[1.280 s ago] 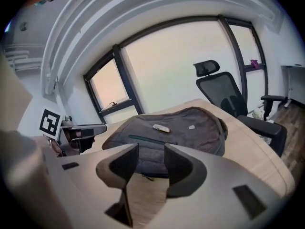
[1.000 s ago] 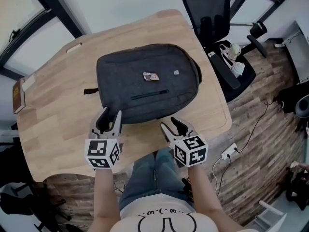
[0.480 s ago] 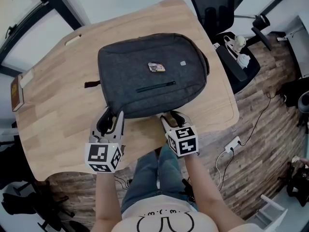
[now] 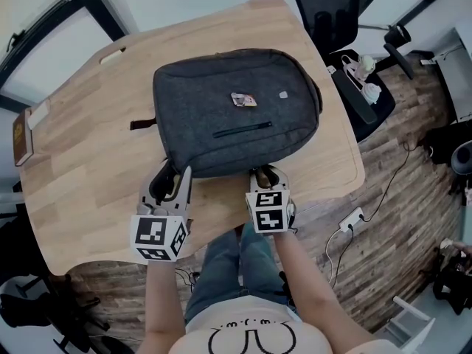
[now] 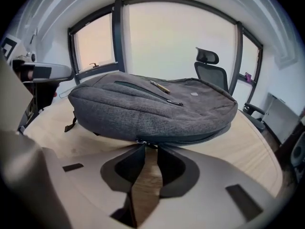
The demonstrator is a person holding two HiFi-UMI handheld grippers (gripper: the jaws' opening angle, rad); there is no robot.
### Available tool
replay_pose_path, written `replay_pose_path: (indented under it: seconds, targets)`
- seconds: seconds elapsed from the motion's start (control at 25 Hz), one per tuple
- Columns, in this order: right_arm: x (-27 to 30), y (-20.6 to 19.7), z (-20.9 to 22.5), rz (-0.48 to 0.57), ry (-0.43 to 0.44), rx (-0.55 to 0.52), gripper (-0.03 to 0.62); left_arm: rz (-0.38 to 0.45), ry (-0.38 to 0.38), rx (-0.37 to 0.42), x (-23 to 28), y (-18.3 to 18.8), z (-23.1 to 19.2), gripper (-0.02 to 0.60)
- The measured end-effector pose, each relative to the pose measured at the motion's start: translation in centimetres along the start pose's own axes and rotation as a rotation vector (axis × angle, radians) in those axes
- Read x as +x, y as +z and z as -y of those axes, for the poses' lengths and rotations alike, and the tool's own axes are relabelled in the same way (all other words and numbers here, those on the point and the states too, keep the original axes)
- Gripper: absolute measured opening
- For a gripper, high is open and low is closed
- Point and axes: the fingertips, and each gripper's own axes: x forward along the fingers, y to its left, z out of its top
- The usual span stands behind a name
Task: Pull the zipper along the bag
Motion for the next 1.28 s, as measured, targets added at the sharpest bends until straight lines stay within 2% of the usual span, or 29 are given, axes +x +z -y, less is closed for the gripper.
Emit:
replay_pose_path:
  seconds: [0.12,0.36,0.56,0.84,1.04,1.12,1.2,1.28]
  targets:
    - [-0.1,0.1,-0.2,0.015,-0.024,-0.002,0.112,0.002,-0.006,-0.005,0.0,-0.1,-0.1,0.141]
    - [-1.0,0.2,-1.4,0.005,0.077,-0.048,0.091,0.009,-0.011,-0.016,-0.4,-0.3,-1.1,0.141]
    - [-1.9,-0.6,-1.6,0.014,0.077,-0.117,0.058,0.016,-0.026,-0.023,-0.3,-0.1,-1.9,0.141]
    - [-0.8,-0.2,-1.8,0.024,0.094,-0.032,0.061,0.028,-0.077,-0.017,0.1,0.4,-2.5,0.141]
    - [0.1,0.3,-2.4,0.034,0.140,-0.013,0.127,0.038,-0.098,-0.016,0.0,0.7,-3.2,0.141]
    - [0.2,0.4,-2.2,0.044,0.129,0.016,0.124,0.041,-0.101,-0.019,-0.1,0.8,-3.4,0.141]
    - [0.2,0.4,-1.7,0.053,0.123,0.062,0.077,0.046,-0.101,-0.022,-0.2,0.8,-3.6,0.141]
    - [0.1,0.4,-1.5,0.057,0.139,0.096,0.060,0.051,-0.104,-0.025,-0.4,0.9,-3.6,0.141]
